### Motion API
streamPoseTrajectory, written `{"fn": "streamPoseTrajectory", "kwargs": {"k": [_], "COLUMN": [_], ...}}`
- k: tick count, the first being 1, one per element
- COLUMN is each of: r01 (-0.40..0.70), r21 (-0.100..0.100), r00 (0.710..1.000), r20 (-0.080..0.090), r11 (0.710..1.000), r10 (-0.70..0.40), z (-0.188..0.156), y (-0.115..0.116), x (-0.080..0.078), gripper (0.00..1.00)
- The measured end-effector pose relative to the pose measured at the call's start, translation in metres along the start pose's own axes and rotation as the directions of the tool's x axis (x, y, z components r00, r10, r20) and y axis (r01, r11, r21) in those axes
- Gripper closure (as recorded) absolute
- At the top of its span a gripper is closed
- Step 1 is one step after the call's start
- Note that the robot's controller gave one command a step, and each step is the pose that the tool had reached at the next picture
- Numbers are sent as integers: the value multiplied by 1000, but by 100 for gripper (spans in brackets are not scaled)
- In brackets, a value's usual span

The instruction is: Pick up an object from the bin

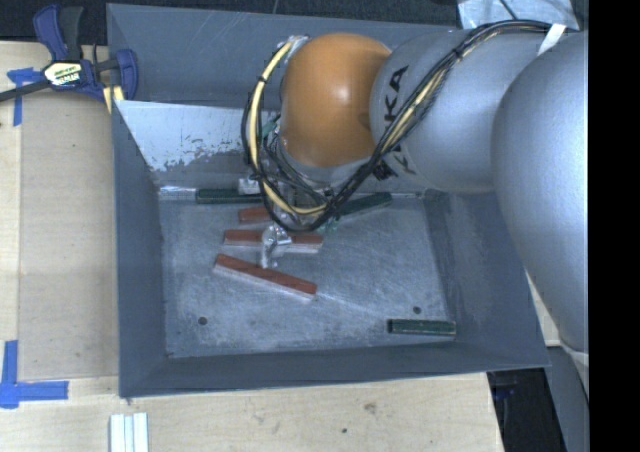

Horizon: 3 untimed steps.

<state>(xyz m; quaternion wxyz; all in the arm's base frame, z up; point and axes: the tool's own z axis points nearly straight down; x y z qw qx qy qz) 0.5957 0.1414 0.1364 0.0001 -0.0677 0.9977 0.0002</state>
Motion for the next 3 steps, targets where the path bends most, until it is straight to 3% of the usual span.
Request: {"fn": "streamPoseTrajectory", "kwargs": {"k": [1, 2, 3], "r01": [44, 44, 1], "r21": [0, 0, 0], "r00": [999, 999, 1000], "r20": [12, 12, 10], "r11": [999, 999, 1000], "r10": [-44, -44, -1], "z": [57, 57, -115], "y": [-20, -20, -27], "x": [13, 13, 27], "gripper": [100, 100, 100]}}
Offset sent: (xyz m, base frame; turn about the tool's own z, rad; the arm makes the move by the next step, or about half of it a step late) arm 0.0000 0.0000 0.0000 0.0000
